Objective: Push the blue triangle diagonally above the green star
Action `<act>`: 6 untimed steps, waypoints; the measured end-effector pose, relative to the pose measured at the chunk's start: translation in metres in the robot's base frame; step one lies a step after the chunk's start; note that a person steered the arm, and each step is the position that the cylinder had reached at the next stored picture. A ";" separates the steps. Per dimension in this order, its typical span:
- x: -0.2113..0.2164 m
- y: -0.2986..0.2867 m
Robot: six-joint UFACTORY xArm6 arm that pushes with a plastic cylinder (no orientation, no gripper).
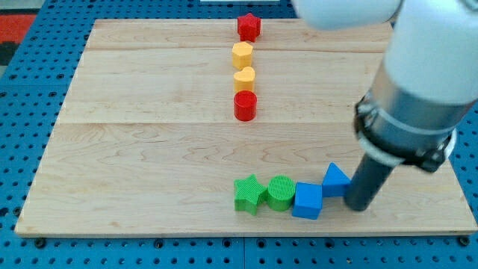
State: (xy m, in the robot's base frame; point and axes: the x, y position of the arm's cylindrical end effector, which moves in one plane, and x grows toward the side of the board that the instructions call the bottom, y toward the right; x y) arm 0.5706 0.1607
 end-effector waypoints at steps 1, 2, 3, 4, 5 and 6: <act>-0.014 0.006; -0.014 -0.060; -0.014 -0.105; -0.020 -0.143; -0.042 -0.164; -0.039 -0.128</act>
State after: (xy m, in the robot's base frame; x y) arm 0.5315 0.0329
